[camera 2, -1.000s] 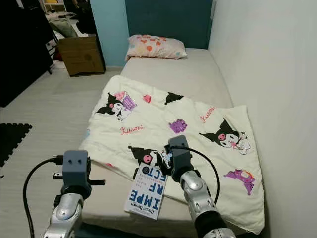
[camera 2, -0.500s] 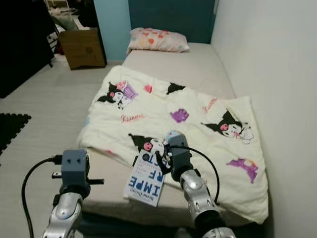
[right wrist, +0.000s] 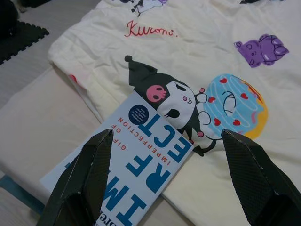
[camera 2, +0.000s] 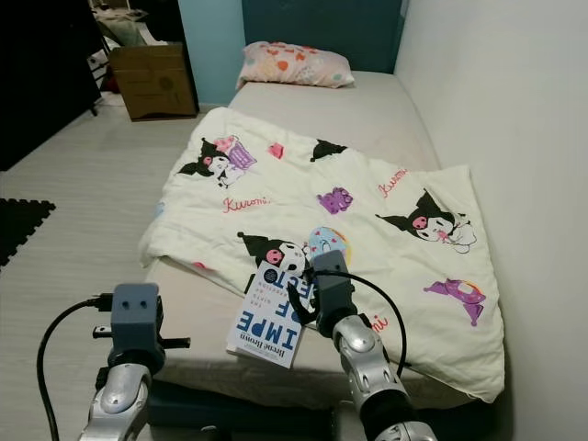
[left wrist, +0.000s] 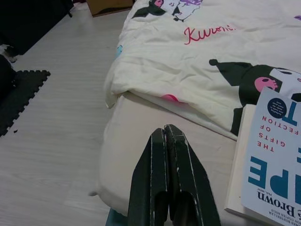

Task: Clean up the room

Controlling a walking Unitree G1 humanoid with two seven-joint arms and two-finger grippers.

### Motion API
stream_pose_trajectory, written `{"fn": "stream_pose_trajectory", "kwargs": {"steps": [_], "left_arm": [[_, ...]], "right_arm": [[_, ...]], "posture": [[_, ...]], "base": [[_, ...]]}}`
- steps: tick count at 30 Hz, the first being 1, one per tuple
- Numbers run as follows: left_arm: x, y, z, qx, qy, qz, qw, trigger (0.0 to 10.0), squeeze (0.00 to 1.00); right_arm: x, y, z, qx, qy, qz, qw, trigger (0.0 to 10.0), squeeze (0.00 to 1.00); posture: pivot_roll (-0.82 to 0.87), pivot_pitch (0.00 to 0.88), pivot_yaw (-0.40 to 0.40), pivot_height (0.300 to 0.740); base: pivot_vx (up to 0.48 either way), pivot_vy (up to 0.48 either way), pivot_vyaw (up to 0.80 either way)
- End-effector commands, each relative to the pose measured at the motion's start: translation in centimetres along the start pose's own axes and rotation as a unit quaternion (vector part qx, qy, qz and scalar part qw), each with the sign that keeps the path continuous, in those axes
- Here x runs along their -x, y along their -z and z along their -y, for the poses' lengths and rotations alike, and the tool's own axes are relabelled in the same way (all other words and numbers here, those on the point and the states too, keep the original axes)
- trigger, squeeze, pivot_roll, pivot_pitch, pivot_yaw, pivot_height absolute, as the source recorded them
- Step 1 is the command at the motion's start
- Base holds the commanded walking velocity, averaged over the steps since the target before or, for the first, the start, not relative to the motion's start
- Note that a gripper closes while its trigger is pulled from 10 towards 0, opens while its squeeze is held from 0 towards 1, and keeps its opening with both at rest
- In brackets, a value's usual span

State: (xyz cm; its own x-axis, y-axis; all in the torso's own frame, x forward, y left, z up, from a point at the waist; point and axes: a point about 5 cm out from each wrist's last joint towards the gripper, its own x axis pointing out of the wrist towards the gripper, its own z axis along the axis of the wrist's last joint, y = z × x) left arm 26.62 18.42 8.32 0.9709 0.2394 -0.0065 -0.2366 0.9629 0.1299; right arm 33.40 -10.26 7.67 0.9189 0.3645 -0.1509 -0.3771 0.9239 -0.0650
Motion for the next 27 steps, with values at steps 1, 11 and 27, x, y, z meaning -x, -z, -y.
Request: {"fn": "stream_pose_trajectory", "kwargs": {"steps": [1,11,27], "left_arm": [[0.4,0.5,0.0,-0.004,-0.001,-0.009,1.0,10.0,0.0],[1.0,0.7,-0.1,-0.01,0.008,-0.013,1.0,10.0,0.0],[1.5,0.2,-0.5,-0.046,0.084,0.012,0.995,10.0,0.0]], "right_arm": [[0.1,0.5,-0.3,-0.004,-0.007,-0.012,1.0,10.0,0.0],[-0.3,1.2,-1.4,0.014,-0.045,-0.054,0.997,10.0,0.0],[-0.7,2.7,-2.9,-0.024,-0.082,-0.124,0.989,10.0,0.0]], "posture": [[-0.05,0.156,-0.052,0.616],[-0.04,0.183,-0.075,0.616],[-0.03,0.252,-0.091,0.586]], "base": [[0.0,0.0,0.0],[0.0,0.0,0.0],[0.0,0.0,0.0]]}}
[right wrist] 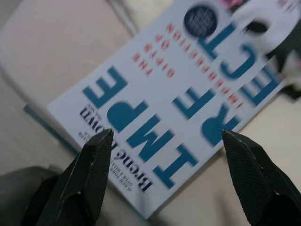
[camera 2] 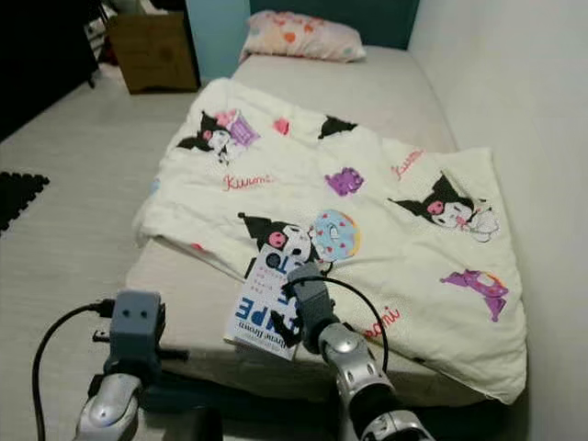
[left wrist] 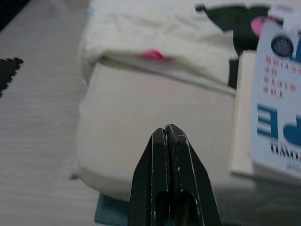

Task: Clean up the room

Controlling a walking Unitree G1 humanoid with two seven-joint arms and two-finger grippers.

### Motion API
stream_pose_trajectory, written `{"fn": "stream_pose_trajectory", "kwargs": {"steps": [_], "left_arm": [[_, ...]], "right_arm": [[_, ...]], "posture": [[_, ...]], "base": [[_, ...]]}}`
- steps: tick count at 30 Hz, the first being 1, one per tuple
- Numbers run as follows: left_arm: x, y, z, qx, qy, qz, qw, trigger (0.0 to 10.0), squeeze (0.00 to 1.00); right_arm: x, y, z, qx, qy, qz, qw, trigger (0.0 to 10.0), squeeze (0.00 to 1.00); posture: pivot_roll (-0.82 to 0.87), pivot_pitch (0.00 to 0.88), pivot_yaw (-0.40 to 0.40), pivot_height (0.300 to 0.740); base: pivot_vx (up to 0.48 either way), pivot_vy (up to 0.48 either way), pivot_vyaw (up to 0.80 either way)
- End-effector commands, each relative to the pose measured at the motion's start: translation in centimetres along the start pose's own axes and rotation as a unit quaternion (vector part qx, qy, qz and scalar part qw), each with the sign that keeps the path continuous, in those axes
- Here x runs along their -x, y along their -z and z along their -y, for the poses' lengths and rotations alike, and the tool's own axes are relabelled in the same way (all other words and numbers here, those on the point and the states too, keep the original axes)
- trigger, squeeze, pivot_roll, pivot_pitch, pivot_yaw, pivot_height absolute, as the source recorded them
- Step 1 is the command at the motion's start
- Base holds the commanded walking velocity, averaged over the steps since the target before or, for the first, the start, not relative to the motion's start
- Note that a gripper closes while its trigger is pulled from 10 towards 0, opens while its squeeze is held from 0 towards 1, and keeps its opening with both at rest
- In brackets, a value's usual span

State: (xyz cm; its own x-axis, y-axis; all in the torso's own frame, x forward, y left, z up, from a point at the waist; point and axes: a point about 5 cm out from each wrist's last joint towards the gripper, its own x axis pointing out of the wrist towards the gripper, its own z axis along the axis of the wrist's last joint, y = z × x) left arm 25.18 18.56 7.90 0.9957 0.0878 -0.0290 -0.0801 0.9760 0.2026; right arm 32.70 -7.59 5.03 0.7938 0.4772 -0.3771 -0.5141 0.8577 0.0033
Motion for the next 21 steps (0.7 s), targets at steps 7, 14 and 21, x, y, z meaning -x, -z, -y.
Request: {"fn": "stream_pose_trajectory", "kwargs": {"steps": [7,14,21], "left_arm": [[0.7,-1.1,0.6,-0.027,0.07,0.043,0.996,10.0,0.0],[1.2,-1.9,1.4,-0.04,0.132,0.079,0.987,10.0,0.0],[1.4,-2.7,1.2,-0.029,0.154,0.097,0.983,10.0,0.0]], "right_arm": [[-0.1,1.0,-0.2,-0.093,0.004,-0.02,0.995,10.0,0.0],[-0.1,1.5,0.1,-0.186,0.01,-0.034,0.982,10.0,0.0],[-0.1,1.9,0.2,-0.33,0.008,-0.036,0.943,10.0,0.0]], "posture": [[-0.03,0.294,-0.089,0.576],[-0.03,0.312,-0.093,0.566],[-0.04,0.34,-0.095,0.566]], "base": [[0.0,0.0,0.0],[0.0,0.0,0.0],[0.0,0.0,0.0]]}}
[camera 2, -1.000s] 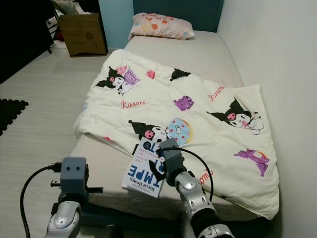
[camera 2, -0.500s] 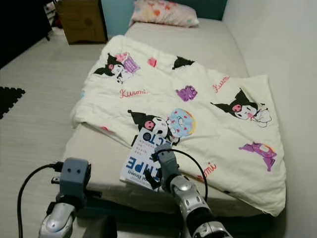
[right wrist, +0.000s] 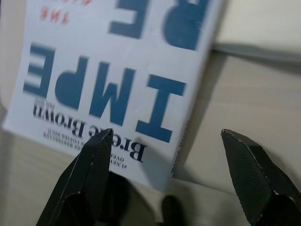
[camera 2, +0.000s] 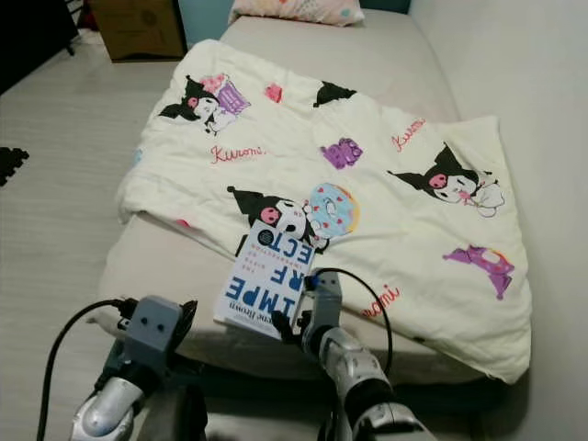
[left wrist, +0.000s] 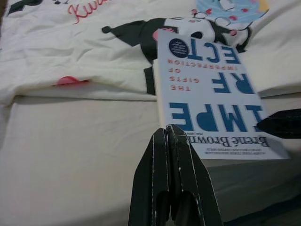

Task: Clean up the room

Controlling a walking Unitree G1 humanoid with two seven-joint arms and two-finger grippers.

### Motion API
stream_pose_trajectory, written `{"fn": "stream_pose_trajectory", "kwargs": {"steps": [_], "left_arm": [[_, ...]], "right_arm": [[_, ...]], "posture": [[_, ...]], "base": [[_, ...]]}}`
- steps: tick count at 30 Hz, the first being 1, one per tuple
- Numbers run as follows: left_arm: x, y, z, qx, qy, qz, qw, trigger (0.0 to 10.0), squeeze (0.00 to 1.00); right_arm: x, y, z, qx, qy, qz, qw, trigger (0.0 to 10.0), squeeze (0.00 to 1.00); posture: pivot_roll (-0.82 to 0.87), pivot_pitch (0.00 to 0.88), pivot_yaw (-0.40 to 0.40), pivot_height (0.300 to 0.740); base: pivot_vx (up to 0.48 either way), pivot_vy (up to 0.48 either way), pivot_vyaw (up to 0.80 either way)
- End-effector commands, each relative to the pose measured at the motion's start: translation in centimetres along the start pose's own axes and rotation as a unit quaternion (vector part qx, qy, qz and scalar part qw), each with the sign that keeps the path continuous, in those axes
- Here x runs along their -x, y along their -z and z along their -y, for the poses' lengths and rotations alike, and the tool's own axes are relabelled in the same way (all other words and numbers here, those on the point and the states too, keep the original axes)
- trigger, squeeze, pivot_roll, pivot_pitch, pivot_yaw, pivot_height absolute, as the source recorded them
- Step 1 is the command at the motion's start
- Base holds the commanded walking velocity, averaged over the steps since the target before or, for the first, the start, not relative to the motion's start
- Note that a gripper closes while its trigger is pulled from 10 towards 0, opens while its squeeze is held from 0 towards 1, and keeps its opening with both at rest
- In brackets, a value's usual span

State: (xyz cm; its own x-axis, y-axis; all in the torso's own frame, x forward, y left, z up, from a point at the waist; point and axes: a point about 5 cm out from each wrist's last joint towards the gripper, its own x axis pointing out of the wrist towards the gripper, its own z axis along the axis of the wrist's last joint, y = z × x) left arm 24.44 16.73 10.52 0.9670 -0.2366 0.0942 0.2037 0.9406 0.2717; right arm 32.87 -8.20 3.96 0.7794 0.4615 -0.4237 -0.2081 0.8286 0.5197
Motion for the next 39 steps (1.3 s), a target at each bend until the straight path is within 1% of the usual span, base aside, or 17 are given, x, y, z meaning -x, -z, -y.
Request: {"fn": "stream_pose_trajectory", "kwargs": {"steps": [1,2,3,5,6,9,11,12,14,16,17,19,21,24,32,35,39], "left_arm": [[0.5,0.0,0.2,0.002,0.014,0.002,1.0,10.0,0.0],[0.6,-0.3,0.2,0.0,0.019,0.007,1.0,10.0,0.0],[0.7,-0.5,0.3,0.0,0.027,0.011,1.0,10.0,0.0],[0.8,-0.7,0.3,0.001,0.033,0.015,0.999,10.0,0.0],[1.0,-0.8,0.4,0.01,0.036,0.017,0.999,10.0,0.0],[1.4,-0.7,0.1,0.025,0.029,0.013,0.999,10.0,0.01],[1.8,0.1,-1.7,0.055,-0.037,-0.01,0.998,10.0,0.0],[1.8,0.1,-1.7,0.055,-0.037,-0.01,0.998,10.0,0.0],[2.3,1.0,-3.7,0.056,-0.093,-0.032,0.994,10.0,0.0],[2.6,1.3,-4.6,0.05,-0.113,-0.041,0.991,10.0,0.0],[2.6,1.3,-4.6,0.05,-0.113,-0.041,0.991,10.0,0.0],[3.2,1.6,-6.9,0.052,-0.144,-0.047,0.987,10.0,0.0],[3.4,1.1,-7.5,0.061,-0.117,-0.037,0.991,10.0,0.0],[3.6,0.4,-7.1,0.07,-0.068,-0.025,0.995,10.0,0.0],[3.8,-1.1,-5.4,0.101,0.0,-0.015,0.995,10.0,0.0],[4.0,-2.0,-4.2,0.12,0.051,-0.006,0.991,10.0,0.0],[4.1,-2.8,-3.5,0.14,0.081,0.004,0.987,10.0,0.0]], "right_arm": [[0.0,0.8,0.2,-0.04,0.002,-0.011,0.999,10.0,0.0],[0.0,0.6,0.2,-0.052,-0.001,-0.006,0.999,10.0,0.0],[0.0,0.2,0.2,-0.067,0.001,0.003,0.998,10.0,0.09],[0.0,0.0,0.3,-0.078,0.002,0.009,0.997,10.0,0.09],[-0.1,-0.4,0.3,-0.09,-0.001,0.017,0.996,10.0,1.0],[-0.1,-0.7,0.2,-0.103,-0.006,0.022,0.994,10.0,1.0],[-0.2,-1.0,0.0,-0.102,-0.016,0.023,0.994,10.0,1.0],[-0.2,-1.0,0.0,-0.102,-0.016,0.023,0.994,10.0,1.0],[-0.3,-1.1,-0.3,-0.094,-0.024,0.02,0.995,10.0,1.0],[-0.4,-1.0,-0.4,-0.09,-0.028,0.017,0.995,10.0,1.0],[-0.4,-1.0,-0.4,-0.09,-0.028,0.017,0.995,10.0,1.0],[-0.5,-1.0,-0.7,-0.079,-0.034,0.014,0.996,10.0,1.0],[-0.5,-1.1,-0.9,-0.077,-0.039,0.016,0.996,10.0,1.0],[-0.6,-1.1,-1.1,-0.077,-0.048,0.018,0.996,10.0,1.0],[-0.5,-1.0,-0.9,-0.086,-0.052,0.02,0.995,10.0,1.0],[-0.4,-0.9,-0.6,-0.113,-0.045,0.023,0.992,10.0,1.0],[-0.5,-0.9,-0.8,-0.144,-0.058,0.027,0.988,10.0,1.0]], "posture": [[-0.04,0.34,-0.095,0.566],[-0.03,0.354,-0.097,0.566],[-0.03,0.354,-0.097,0.566],[-0.02,0.361,-0.097,0.566],[-0.02,0.367,-0.097,0.566],[-0.02,0.367,-0.097,0.566],[-0.01,0.376,-0.096,0.566],[-0.01,0.376,-0.096,0.566],[-0.01,0.379,-0.097,0.566],[-0.01,0.379,-0.097,0.566],[-0.01,0.379,-0.097,0.566],[0.01,0.404,-0.107,0.566],[0.01,0.412,-0.108,0.566],[0.03,0.423,-0.109,0.566],[0.06,0.454,-0.105,0.566],[0.09,0.472,-0.096,0.566],[0.1,0.477,-0.091,0.566]], "base": [[0.0,0.0,0.0],[0.0,0.0,0.0],[0.0,0.0,0.0],[0.0,0.0,0.0],[0.0,0.0,0.0],[0.0,0.0,0.0],[0.0,0.0,0.0],[0.0,0.0,0.0],[0.0,0.0,0.0],[0.0,0.0,0.0],[0.0,0.0,0.0],[0.0,0.0,0.0],[0.0,0.0,0.0],[0.0,0.0,0.0],[0.0,0.0,0.0],[0.0,0.0,0.0],[0.0,0.0,0.0]]}}
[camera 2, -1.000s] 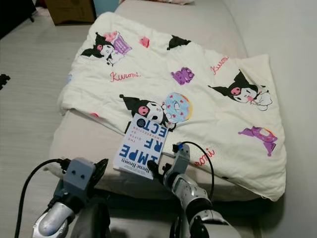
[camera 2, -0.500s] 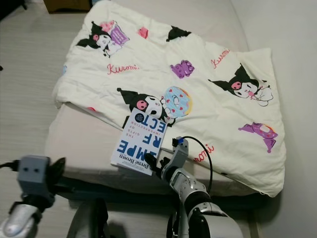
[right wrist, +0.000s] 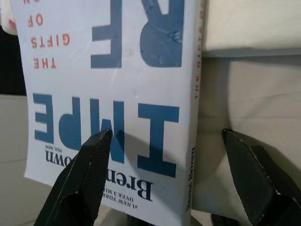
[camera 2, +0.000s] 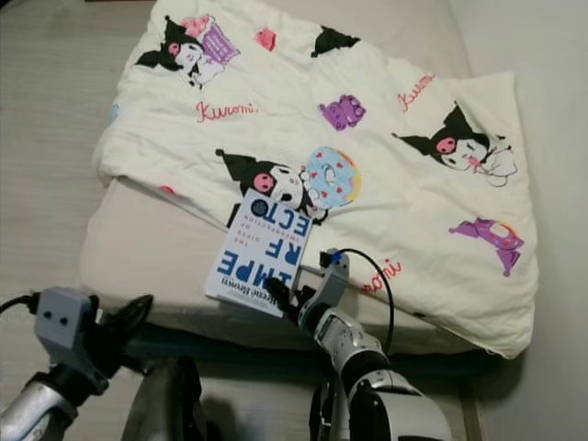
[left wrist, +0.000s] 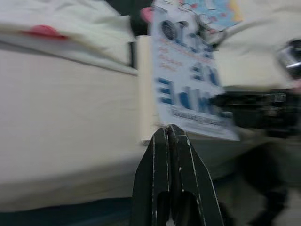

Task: Clean up the room

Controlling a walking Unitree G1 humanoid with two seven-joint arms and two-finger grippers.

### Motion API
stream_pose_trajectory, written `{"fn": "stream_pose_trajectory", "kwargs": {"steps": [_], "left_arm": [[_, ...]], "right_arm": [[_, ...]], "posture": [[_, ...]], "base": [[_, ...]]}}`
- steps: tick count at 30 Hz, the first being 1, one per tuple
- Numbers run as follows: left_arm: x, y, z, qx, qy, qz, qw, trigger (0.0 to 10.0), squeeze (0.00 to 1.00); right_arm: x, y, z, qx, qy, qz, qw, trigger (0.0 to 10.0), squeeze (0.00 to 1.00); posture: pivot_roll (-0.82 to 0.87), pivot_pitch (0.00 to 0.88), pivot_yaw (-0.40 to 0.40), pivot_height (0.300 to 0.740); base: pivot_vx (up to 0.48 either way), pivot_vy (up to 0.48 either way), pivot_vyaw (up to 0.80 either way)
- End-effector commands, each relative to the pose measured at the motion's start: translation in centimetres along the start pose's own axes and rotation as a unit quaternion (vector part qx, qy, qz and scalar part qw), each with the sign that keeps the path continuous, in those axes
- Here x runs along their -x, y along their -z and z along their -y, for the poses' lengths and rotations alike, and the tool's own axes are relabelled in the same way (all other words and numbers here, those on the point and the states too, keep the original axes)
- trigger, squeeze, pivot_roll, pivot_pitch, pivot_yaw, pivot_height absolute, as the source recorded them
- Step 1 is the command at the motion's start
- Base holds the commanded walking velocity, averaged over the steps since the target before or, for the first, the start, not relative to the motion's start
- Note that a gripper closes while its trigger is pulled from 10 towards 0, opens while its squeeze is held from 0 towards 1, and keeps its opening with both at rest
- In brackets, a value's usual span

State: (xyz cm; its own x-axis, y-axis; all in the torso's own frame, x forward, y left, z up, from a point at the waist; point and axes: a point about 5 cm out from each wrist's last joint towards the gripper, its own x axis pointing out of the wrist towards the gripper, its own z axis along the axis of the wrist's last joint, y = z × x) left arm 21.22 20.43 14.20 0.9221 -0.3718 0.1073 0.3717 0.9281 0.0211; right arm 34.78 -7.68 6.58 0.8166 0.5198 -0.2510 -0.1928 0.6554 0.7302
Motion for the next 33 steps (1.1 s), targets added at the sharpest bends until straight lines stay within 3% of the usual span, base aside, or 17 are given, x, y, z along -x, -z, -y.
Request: {"fn": "stream_pose_trajectory", "kwargs": {"steps": [1,2,3,5,6,7,9,10,11,13,20,33], "left_arm": [[0.3,0.1,0.8,0.018,0.03,-0.013,0.999,10.0,0.0],[0.3,-0.1,1.1,0.025,0.043,-0.013,0.999,10.0,0.0],[0.3,-0.4,1.5,0.033,0.058,-0.014,0.998,10.0,0.0],[0.3,-0.5,1.8,0.038,0.068,-0.016,0.997,10.0,0.0],[0.3,-0.7,2.1,0.039,0.079,-0.017,0.996,10.0,0.0],[0.3,-0.9,2.2,0.039,0.085,-0.018,0.995,10.0,0.0],[0.4,-1.1,2.3,0.039,0.087,-0.018,0.995,10.0,0.0],[0.4,-1.2,2.3,0.039,0.089,-0.018,0.995,10.0,0.0],[0.4,-1.2,2.3,0.039,0.089,-0.018,0.995,10.0,0.0],[0.5,-1.6,2.3,0.04,0.094,-0.019,0.995,10.0,0.0],[0.4,-1.7,2.6,0.035,0.107,-0.026,0.993,10.0,0.0],[0.4,-2.0,2.6,0.035,0.105,-0.027,0.993,10.0,0.0]], "right_arm": [[0.4,1.8,0.7,-0.046,0.007,-0.025,0.999,10.0,1.0],[0.3,1.8,0.5,-0.056,-0.002,-0.025,0.998,10.0,1.0],[0.3,1.9,0.2,-0.067,-0.017,-0.025,0.997,10.0,0.93],[0.2,1.9,0.1,-0.074,-0.026,-0.026,0.997,10.0,0.93],[0.1,2.0,-0.3,-0.093,-0.041,-0.023,0.995,10.0,0.57],[0.0,2.0,-0.6,-0.116,-0.055,-0.016,0.992,10.0,0.36],[-0.1,2.0,-0.8,-0.131,-0.063,-0.011,0.989,10.0,0.36],[-0.1,1.9,-1.1,-0.147,-0.075,-0.005,0.986,10.0,0.18],[-0.1,1.9,-1.1,-0.147,-0.075,-0.005,0.986,10.0,0.18],[-0.3,2.1,-1.9,-0.171,-0.111,-0.008,0.979,10.0,0.0],[-0.7,3.2,-3.4,-0.135,-0.149,-0.038,0.979,10.0,0.0],[-1.2,1.7,-3.5,-0.137,-0.109,0.034,0.984,10.0,0.0]], "posture": [[0.12,0.486,-0.082,0.566],[0.12,0.486,-0.082,0.566],[0.13,0.495,-0.076,0.566],[0.13,0.495,-0.076,0.566],[0.15,0.499,-0.071,0.566],[0.16,0.496,-0.067,0.566],[0.16,0.496,-0.067,0.566],[0.16,0.495,-0.066,0.566],[0.16,0.495,-0.066,0.566],[0.16,0.495,-0.064,0.566],[0.16,0.492,-0.064,0.566],[0.17,0.485,-0.07,0.566]], "base": [[0.0,0.0,0.0],[0.0,0.0,0.0],[0.0,0.0,0.0],[0.0,0.0,0.0],[0.0,0.0,0.0],[0.0,0.0,0.0],[0.0,0.0,0.0],[0.0,0.0,0.0],[0.0,0.0,0.0],[0.0,0.0,0.0],[0.0,0.0,0.0],[0.0,0.0,0.0]]}}
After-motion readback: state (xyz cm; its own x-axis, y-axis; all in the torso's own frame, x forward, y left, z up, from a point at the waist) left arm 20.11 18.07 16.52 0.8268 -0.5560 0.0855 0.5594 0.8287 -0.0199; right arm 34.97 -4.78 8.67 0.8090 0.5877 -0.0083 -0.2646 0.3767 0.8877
